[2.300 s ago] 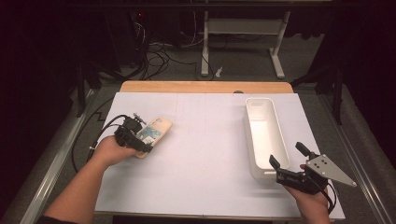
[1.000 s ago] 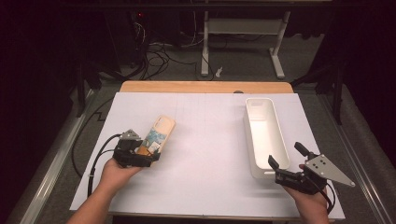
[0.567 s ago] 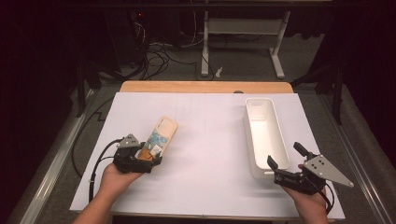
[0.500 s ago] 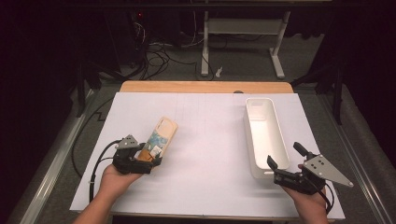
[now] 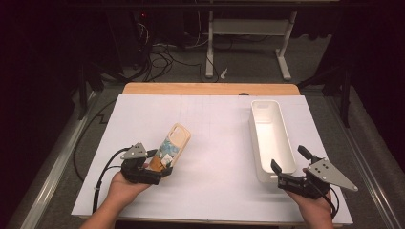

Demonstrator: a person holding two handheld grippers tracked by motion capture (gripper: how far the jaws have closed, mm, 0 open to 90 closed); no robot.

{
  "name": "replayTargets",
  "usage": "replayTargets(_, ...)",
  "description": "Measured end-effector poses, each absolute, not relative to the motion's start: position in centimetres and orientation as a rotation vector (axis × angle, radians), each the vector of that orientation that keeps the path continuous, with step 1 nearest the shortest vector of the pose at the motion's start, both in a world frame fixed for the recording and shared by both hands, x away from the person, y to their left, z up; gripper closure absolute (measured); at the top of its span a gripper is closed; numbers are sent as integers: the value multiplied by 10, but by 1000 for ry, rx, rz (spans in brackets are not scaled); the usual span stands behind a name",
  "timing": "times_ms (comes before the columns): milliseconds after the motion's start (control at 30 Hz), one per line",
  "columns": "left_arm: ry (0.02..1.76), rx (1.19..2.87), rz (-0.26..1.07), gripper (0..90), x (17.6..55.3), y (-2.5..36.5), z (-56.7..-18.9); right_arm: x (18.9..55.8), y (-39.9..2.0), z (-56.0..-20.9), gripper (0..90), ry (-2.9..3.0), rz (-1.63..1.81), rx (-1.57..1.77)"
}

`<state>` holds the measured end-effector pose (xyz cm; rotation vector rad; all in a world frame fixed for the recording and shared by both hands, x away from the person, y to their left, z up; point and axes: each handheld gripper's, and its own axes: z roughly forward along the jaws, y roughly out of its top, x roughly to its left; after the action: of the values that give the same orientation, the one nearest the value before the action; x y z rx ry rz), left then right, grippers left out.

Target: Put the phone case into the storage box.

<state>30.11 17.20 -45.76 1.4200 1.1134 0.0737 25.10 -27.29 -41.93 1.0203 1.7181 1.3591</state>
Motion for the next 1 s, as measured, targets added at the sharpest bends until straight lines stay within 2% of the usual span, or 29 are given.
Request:
replayTargets(533,1074,1405,17,121,297,170,-451,253,-264,-414,45,1736,1423,997)
replayTargets(1000,1023,1399,-8,121,293,169,-443,264,-227,-383,38,1780,1489,945)
